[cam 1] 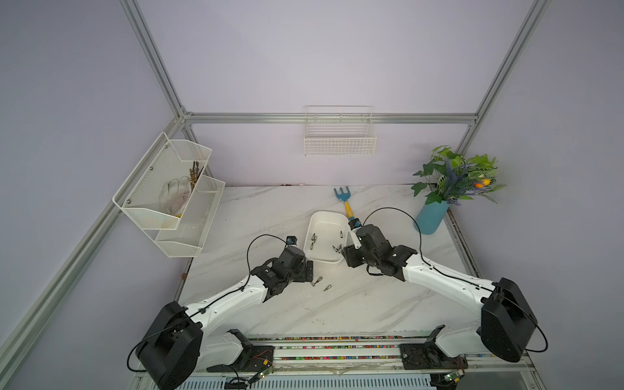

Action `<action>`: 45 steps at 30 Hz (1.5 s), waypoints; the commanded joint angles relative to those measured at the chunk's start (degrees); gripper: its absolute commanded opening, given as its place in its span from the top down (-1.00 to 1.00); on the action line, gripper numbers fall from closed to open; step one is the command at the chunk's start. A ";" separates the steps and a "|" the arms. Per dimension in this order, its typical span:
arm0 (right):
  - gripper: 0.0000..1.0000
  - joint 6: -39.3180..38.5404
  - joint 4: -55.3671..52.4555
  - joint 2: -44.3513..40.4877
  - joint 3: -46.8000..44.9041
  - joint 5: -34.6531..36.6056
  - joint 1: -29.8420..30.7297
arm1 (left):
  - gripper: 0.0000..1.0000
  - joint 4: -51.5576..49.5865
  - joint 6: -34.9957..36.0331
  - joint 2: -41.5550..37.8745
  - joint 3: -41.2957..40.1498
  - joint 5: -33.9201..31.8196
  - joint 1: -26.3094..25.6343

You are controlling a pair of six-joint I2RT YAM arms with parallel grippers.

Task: Put the bit on the desktop into the storage box
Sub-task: Place the screwdriver bit in the storage box, then pick up the screwdriver bit from the center of the board.

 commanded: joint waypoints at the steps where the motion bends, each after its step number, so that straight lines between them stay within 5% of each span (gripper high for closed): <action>1: -0.20 -0.56 14.72 -4.98 -7.51 3.58 -0.37 | -0.90 -1.37 -3.35 2.99 3.61 0.17 -2.06; 8: -0.28 -0.32 24.70 -12.77 -17.38 6.77 -0.37 | -0.71 -5.12 -6.52 7.47 6.90 -2.28 -5.80; 18: -0.29 0.22 24.50 -13.90 -18.43 8.90 -0.35 | -0.38 -5.65 -9.38 13.39 6.24 -2.80 -8.59; 45: -0.29 -0.11 24.85 -13.59 -18.79 9.84 -0.37 | -0.05 -7.82 -9.12 16.60 6.09 -3.44 -8.99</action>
